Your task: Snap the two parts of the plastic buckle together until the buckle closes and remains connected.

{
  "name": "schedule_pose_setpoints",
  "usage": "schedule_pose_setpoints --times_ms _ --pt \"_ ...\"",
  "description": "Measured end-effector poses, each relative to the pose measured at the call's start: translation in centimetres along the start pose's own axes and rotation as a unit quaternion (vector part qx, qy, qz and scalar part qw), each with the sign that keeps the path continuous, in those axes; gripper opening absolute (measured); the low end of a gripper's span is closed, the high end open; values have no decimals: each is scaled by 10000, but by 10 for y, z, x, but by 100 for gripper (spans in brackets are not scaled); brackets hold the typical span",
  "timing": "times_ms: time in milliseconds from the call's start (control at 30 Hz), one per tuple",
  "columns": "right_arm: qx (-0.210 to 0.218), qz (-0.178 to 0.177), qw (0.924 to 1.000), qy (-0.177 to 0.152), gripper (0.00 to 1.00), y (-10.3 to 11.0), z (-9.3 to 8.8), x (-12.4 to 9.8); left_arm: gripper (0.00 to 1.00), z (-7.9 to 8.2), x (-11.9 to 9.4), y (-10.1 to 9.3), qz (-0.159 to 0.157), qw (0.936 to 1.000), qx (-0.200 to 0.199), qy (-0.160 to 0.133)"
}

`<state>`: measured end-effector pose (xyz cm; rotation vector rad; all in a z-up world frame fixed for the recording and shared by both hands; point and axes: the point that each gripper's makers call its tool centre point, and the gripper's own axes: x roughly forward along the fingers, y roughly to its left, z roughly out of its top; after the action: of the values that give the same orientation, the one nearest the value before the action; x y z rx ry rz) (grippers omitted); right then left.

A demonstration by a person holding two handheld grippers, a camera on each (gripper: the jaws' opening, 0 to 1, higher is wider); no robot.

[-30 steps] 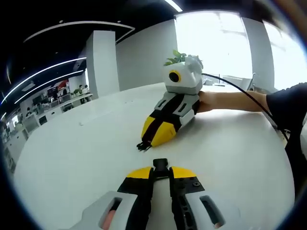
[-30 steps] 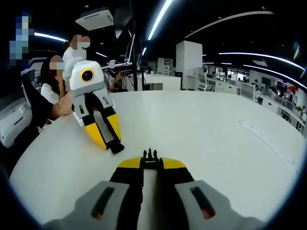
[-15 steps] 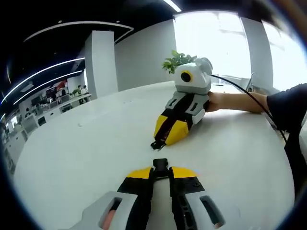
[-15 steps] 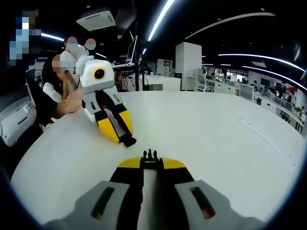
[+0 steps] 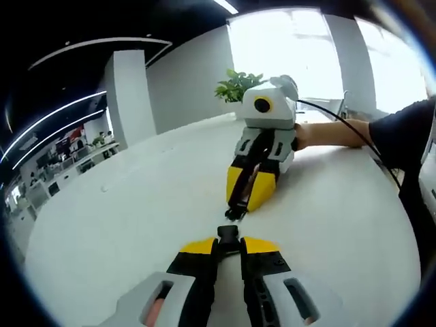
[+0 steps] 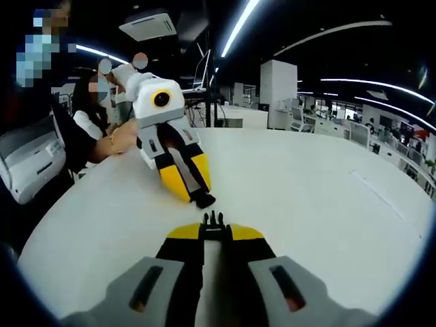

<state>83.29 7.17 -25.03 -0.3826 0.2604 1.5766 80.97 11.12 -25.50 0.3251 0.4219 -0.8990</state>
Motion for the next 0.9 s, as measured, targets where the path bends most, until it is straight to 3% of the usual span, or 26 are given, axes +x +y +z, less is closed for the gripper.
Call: schedule_pose_setpoints --times_ms 467,900 --pt "-317 296 9989 166 13 15 2 -1 13 4 3 -14 -357 9992 182 -25" --pt "-556 665 9958 294 12 24 0 -6 13 6 3 -17 -386 9984 424 6"
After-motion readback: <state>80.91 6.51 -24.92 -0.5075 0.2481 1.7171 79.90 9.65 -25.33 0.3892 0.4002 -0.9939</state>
